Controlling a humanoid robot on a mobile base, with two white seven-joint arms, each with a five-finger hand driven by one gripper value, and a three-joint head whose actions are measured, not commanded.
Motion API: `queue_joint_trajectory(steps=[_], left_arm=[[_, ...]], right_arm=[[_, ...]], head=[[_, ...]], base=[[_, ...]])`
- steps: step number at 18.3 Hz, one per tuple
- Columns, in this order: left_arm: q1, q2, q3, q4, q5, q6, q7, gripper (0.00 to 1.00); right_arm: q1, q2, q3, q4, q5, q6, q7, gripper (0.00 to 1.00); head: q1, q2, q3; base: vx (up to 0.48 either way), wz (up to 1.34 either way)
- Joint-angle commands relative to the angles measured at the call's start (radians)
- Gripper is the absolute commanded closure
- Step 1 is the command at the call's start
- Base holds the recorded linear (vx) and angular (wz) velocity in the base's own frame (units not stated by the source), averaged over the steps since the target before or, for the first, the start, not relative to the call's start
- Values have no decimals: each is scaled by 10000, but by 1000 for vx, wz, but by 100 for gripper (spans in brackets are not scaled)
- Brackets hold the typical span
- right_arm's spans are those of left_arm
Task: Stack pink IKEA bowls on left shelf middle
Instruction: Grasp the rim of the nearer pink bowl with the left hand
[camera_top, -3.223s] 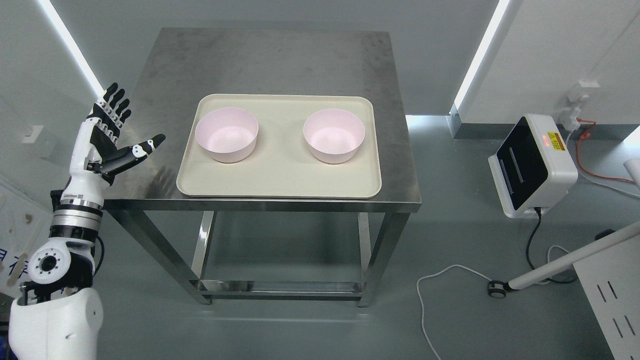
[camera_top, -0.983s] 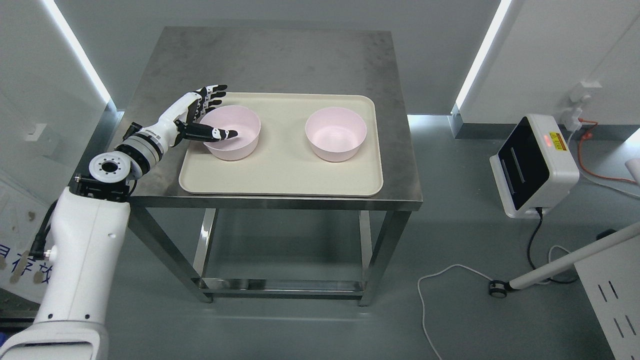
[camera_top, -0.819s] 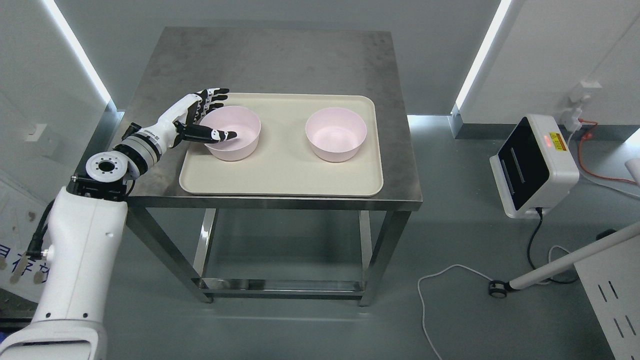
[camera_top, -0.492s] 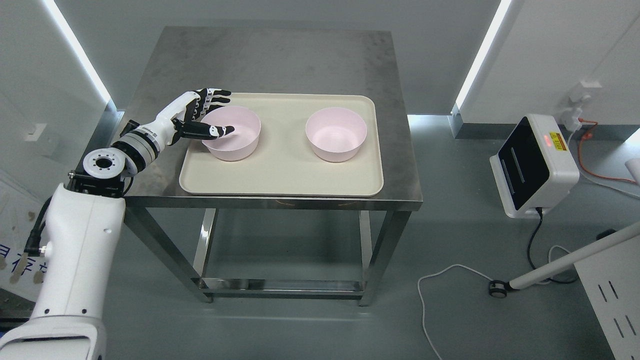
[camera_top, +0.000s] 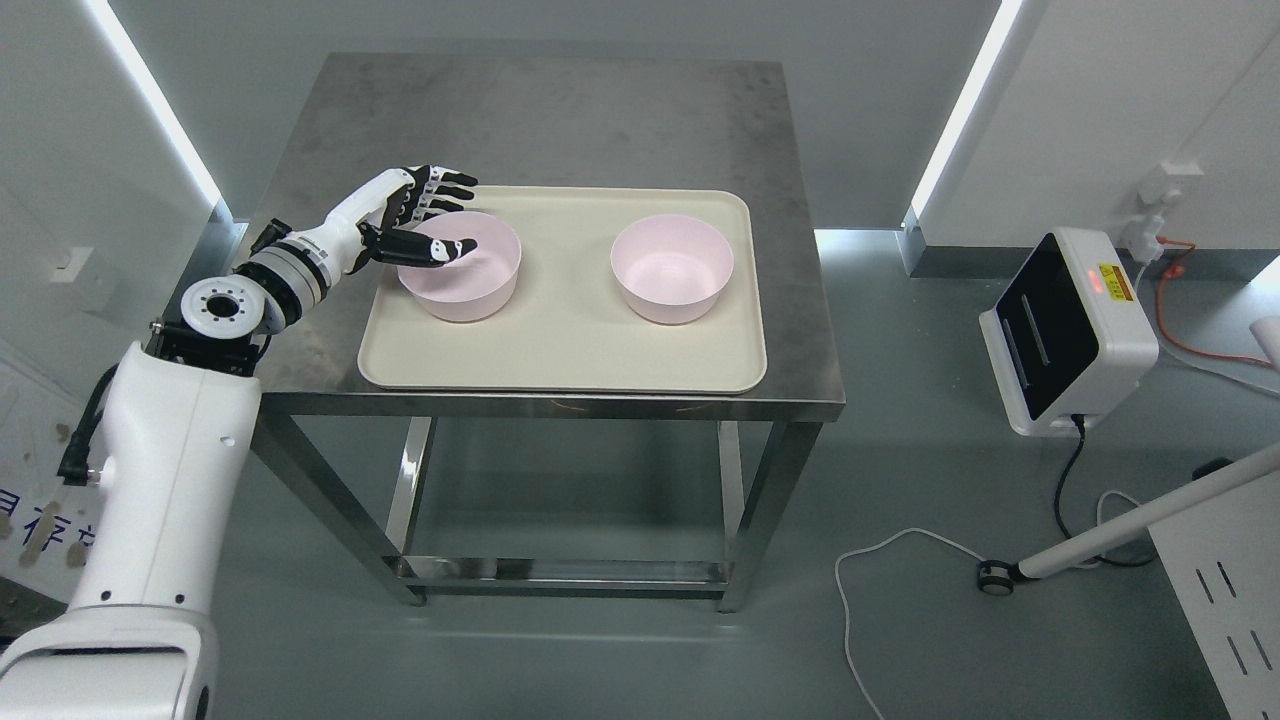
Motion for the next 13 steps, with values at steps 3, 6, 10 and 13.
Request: queue_joint_trajectory(steps=[3, 6, 10, 13], left_arm=[[-337, -27, -779, 1039, -1096, -630, -18, 49], [-337, 35, -672, 1255, -1174, -755, 13, 54], [-460, 50, -626, 1270, -1174, -999, 28, 65], [-460, 4, -580, 1270, -1128, -1046, 28, 73]], right_arm=[[291, -175, -107, -337, 0, 2, 3, 0], [291, -175, -107, -337, 0, 2, 3, 0], [291, -175, -107, -337, 0, 2, 3, 0], [291, -175, -123, -337, 0, 2, 3, 0]], head=[[0, 0, 0], [0, 0, 0], [0, 0, 0], [0, 0, 0]], base=[[0, 0], [0, 0], [0, 0], [0, 0]])
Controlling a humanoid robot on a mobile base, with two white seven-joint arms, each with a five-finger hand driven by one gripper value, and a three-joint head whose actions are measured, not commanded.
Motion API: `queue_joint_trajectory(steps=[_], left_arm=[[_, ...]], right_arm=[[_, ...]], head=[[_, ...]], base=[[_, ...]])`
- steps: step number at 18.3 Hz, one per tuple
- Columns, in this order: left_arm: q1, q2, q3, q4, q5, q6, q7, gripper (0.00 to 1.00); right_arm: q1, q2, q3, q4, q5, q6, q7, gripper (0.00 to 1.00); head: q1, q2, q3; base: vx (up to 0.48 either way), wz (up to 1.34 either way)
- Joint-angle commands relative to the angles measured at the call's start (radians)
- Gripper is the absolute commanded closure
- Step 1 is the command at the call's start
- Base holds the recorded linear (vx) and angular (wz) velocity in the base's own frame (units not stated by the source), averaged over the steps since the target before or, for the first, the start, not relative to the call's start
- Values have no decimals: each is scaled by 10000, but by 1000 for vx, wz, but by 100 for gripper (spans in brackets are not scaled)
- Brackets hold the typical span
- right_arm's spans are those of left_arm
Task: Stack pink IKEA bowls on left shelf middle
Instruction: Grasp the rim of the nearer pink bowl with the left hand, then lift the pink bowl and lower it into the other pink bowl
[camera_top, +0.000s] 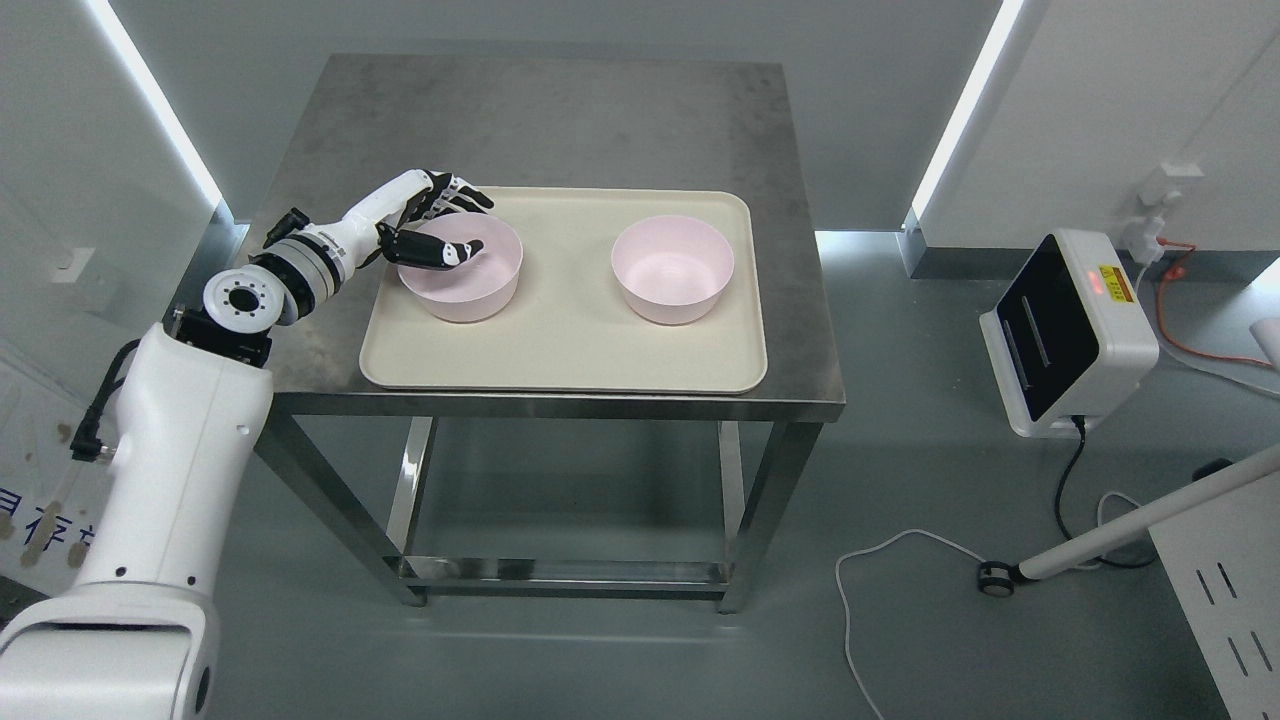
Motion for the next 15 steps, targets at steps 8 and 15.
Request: queue_joint_trajectory(steps=[8, 15], left_arm=[[-65, -100, 92, 439, -37, -443, -65, 93], [-324, -345, 384, 394, -22, -443, -65, 100]], right_arm=[[291, -174, -108, -337, 0, -54, 3, 0], [291, -174, -123, -337, 0, -39, 3, 0]], head=[[0, 0, 0], [0, 0, 0]], base=[[0, 0], [0, 0]])
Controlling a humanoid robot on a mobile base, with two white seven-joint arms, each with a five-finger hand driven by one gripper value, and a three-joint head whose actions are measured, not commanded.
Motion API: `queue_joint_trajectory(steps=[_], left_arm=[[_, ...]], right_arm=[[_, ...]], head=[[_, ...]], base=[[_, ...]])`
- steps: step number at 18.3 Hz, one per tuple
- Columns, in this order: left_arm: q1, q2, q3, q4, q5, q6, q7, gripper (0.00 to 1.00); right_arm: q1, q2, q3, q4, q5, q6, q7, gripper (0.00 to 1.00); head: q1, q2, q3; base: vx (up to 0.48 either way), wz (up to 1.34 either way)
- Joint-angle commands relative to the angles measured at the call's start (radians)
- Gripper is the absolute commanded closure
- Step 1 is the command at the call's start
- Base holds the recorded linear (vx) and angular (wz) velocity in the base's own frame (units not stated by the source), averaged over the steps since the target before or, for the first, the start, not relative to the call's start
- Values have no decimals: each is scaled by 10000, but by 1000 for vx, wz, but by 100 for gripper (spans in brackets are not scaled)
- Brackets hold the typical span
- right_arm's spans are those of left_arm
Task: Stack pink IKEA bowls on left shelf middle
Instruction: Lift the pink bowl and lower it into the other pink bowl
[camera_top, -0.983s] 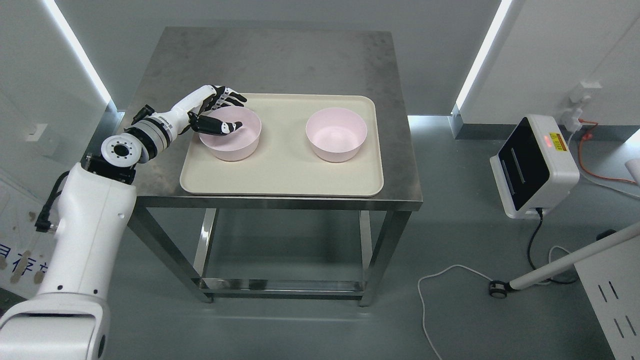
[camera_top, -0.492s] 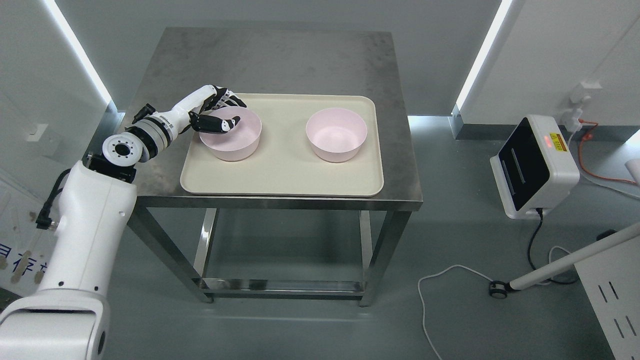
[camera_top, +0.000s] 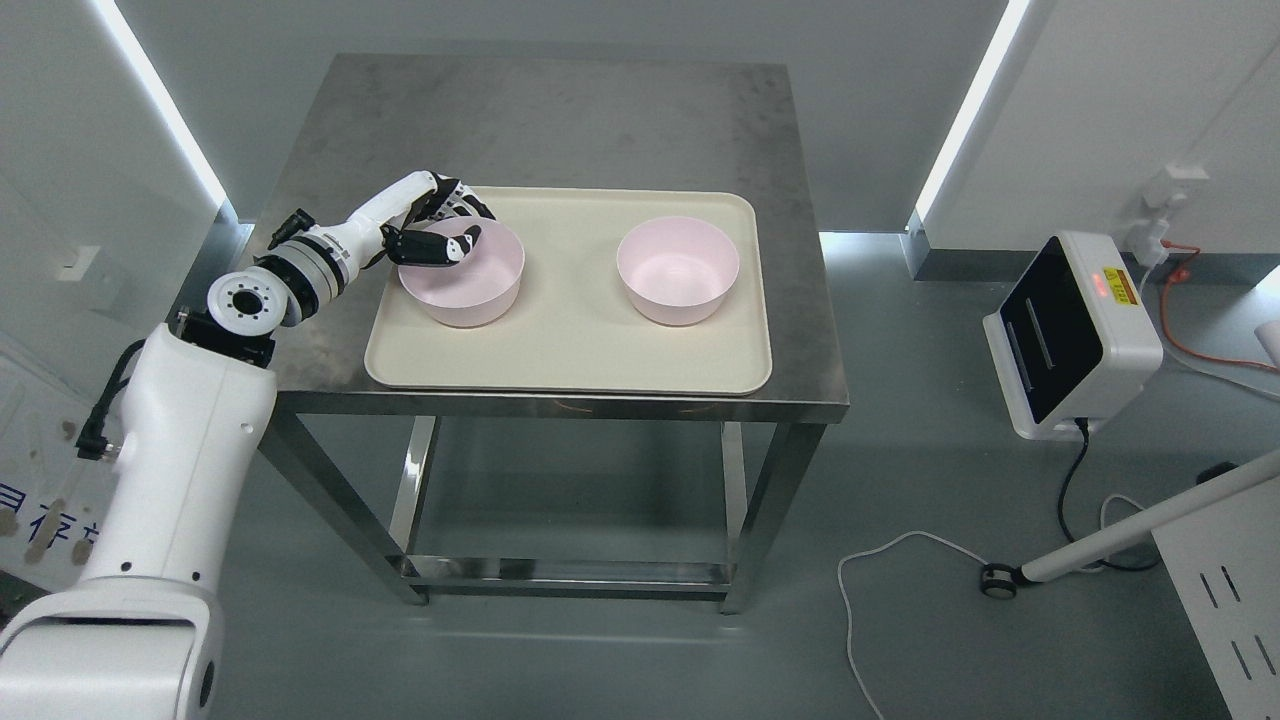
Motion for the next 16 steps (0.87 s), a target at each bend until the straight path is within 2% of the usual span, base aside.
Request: queue_joint_trajectory(steps=[1, 7, 11, 13, 16], left_arm=[[-445, -244, 308, 47, 19, -7, -30, 100], [-1673, -826, 615, -657, 111, 192, -336, 99], [-2165, -1974, 432, -1531, 96, 988, -1180, 99], [-2212, -2003, -148, -1594, 50, 1235, -1166, 99], [-2181, -2003, -2369, -1548, 4, 1465, -677, 98]], right_arm=[[291, -175, -108, -338, 0, 6, 3, 0], [291, -175, -123, -338, 0, 6, 3, 0], [291, -175, -108, -338, 0, -9, 3, 0], [291, -175, -108, -338, 0, 6, 3, 0], [291, -175, -107, -338, 0, 6, 3, 0]], head=[[0, 0, 0], [0, 0, 0], [0, 0, 0], [0, 1, 0], [0, 1, 0]], base=[[0, 0], [-1, -3], [2, -22], [0, 0], [0, -6]])
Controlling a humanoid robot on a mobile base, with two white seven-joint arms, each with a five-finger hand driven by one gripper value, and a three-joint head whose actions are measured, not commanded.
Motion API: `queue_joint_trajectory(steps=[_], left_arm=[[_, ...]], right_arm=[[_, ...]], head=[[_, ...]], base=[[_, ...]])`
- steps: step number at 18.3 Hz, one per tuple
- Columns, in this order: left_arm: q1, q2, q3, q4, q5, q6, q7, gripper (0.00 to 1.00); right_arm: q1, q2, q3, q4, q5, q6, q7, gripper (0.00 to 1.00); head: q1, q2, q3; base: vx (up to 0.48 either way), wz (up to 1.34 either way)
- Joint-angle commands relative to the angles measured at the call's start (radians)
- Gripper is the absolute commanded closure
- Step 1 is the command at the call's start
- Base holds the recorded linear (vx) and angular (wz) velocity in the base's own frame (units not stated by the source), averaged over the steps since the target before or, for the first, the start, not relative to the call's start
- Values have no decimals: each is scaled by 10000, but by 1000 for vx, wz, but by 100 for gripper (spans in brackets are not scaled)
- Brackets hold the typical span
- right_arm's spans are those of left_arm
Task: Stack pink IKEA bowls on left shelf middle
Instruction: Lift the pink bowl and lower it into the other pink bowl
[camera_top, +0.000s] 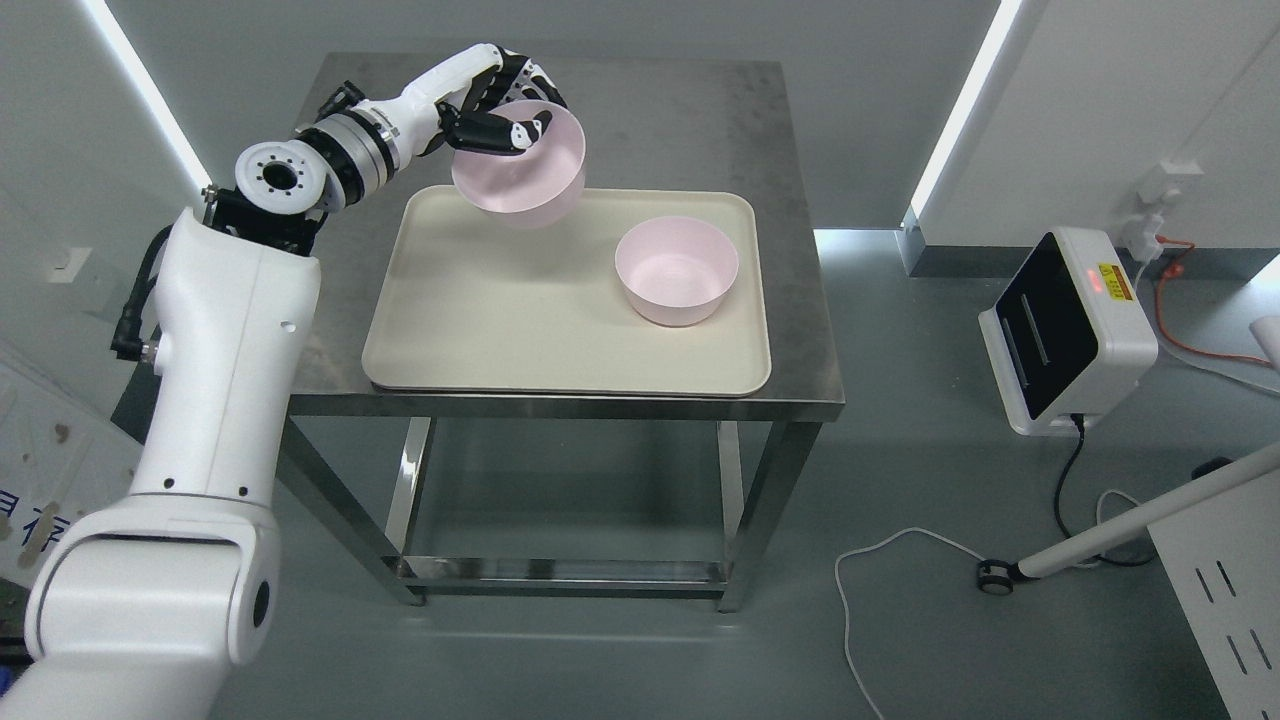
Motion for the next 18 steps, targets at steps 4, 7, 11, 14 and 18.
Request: queue_joint_trajectory(steps=[4, 7, 11, 14, 18], left_arm=[[-307, -820, -4318, 0, -59, 328, 1291, 97], [-337, -820, -5009, 94, 17, 450, 1705, 97], [-352, -820, -5242, 201, 33, 543, 1722, 97], [-353, -820, -5242, 201, 79, 727, 1722, 97], [-429, -820, -5226, 201, 231, 758, 1722, 97]], right_arm=[[291, -175, -108, -337, 0, 55, 3, 0], [291, -175, -123, -337, 0, 55, 3, 0], [291, -175, -107, -337, 0, 55, 3, 0], [291, -175, -107, -337, 0, 40, 3, 0], [291, -175, -108, -337, 0, 40, 3, 0]], head=[[0, 0, 0], [0, 0, 0], [0, 0, 0], [0, 0, 0], [0, 0, 0]], base=[[0, -4], [0, 0], [0, 0], [0, 0], [0, 0]])
